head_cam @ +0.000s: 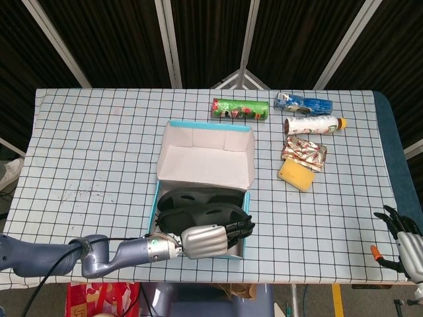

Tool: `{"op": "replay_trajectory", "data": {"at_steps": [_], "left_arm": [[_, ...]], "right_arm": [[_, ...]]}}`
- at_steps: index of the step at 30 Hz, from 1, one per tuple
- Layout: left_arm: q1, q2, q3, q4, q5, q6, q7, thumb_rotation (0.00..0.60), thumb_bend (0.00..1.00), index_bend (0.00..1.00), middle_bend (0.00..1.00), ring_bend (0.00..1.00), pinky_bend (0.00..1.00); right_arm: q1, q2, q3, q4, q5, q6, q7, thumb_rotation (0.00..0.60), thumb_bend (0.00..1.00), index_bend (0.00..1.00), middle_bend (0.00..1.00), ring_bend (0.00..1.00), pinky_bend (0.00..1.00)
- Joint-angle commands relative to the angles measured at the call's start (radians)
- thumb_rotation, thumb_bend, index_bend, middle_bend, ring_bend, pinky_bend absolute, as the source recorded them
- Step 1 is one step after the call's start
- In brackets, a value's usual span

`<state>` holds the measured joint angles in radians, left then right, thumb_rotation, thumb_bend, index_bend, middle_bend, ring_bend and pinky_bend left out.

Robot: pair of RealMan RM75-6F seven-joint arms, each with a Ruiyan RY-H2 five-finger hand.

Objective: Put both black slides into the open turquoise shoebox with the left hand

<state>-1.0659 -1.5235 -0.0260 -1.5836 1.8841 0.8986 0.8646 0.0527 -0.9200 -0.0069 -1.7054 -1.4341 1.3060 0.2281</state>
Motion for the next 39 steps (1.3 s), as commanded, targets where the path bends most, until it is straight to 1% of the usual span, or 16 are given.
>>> {"op": "replay_trajectory", "data": {"at_steps": [1,8,23,27,33,35,36,38,39], "left_arm": [[-0.001,-0.009,0.006,0.008,0.007,-0.010,-0.001,0.600,0.36,0.47,0.44,0.00,0.00],[-0.007,-0.044,0.019,0.038,0.020,-0.040,-0.005,0.600,0.36,0.47,0.44,0.00,0.00],[-0.002,-0.102,0.057,0.084,-0.010,-0.138,-0.003,0.600,0.36,0.46,0.45,0.00,0.00],[0.001,-0.109,0.067,0.092,-0.023,-0.163,-0.007,0.600,0.36,0.44,0.43,0.00,0.00],[0.001,-0.127,0.071,0.110,-0.020,-0.166,-0.018,0.600,0.36,0.42,0.41,0.00,0.00],[0.001,-0.130,0.071,0.112,-0.019,-0.164,-0.023,0.600,0.36,0.40,0.39,0.00,0.00],[0.002,-0.129,0.071,0.113,-0.019,-0.163,-0.025,0.600,0.35,0.38,0.37,0.00,0.00],[0.002,-0.126,0.071,0.112,-0.017,-0.162,-0.023,0.600,0.32,0.33,0.30,0.00,0.00],[0.003,-0.122,0.070,0.110,-0.016,-0.159,-0.020,0.600,0.31,0.29,0.24,0.00,0.00]], "right_arm": [[-0.001,0.000,0.000,-0.001,0.001,0.000,-0.001,0.600,0.39,0.19,0.05,0.13,0.07],[-0.001,0.000,0.000,-0.001,0.002,0.000,-0.002,0.600,0.39,0.19,0.05,0.13,0.07],[-0.002,-0.002,0.000,0.001,0.004,-0.001,-0.002,0.600,0.39,0.19,0.05,0.13,0.07],[-0.002,-0.003,0.000,0.002,0.002,0.000,-0.001,0.600,0.39,0.19,0.05,0.13,0.07],[-0.002,-0.003,0.000,0.001,0.006,-0.004,-0.005,0.600,0.39,0.19,0.05,0.13,0.07],[-0.002,-0.003,0.000,0.001,0.005,-0.003,-0.007,0.600,0.39,0.19,0.05,0.13,0.07],[-0.002,-0.003,0.000,0.000,0.005,-0.003,-0.008,0.600,0.39,0.19,0.05,0.13,0.07],[-0.002,-0.003,0.000,0.000,0.004,-0.003,-0.008,0.600,0.39,0.19,0.05,0.13,0.07],[-0.002,-0.003,0.000,-0.001,0.003,-0.002,-0.008,0.600,0.39,0.19,0.05,0.13,0.07]]}}
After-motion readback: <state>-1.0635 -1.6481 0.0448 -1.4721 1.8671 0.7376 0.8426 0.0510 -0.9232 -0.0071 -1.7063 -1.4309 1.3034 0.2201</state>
